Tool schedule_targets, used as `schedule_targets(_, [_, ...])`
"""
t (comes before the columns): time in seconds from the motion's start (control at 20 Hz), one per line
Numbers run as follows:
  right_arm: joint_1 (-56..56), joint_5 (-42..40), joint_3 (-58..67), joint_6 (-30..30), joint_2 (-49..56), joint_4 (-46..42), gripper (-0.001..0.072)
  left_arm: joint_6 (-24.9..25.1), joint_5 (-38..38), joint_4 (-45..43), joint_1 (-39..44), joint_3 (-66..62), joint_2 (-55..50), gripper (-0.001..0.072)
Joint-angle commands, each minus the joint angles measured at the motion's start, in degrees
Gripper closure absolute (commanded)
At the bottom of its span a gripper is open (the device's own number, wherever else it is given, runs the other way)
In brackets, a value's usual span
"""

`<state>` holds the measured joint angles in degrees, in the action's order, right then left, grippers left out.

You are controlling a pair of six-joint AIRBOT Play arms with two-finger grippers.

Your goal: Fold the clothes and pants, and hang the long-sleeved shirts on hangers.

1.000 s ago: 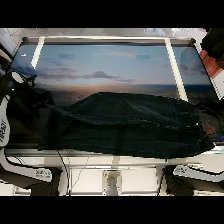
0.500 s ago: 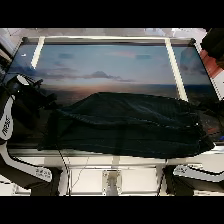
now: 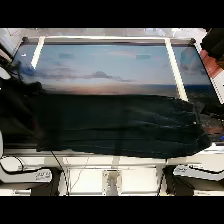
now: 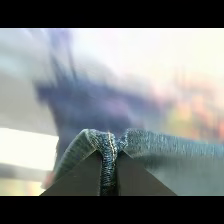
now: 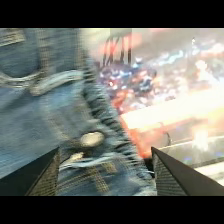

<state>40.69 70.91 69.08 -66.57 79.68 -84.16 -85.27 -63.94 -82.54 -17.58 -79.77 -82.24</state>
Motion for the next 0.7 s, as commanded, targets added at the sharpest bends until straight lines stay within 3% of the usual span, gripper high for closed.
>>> schedule_targets(0.0, [-1.8, -1.6, 0.1, 2.5, 3.8, 1.4, 0.0078, -3.5, 14.9, -5.8, -0.4, -0.2, 7.6, 0.0684])
schedule_targets(0.4, [-13.4, -13.9, 1.3, 7.3, 10.3, 7.3, 0.0089, -3.5, 8.6, -5.7, -0.3, -0.1, 5.5, 0.0684])
schedule_targets(0.65, [-16.8, -12.9, 10.5, 2.5, 15.0, 7.9, 0.0120, -3.5, 8.5, -5.7, -0.3, -0.1, 5.3, 0.0683])
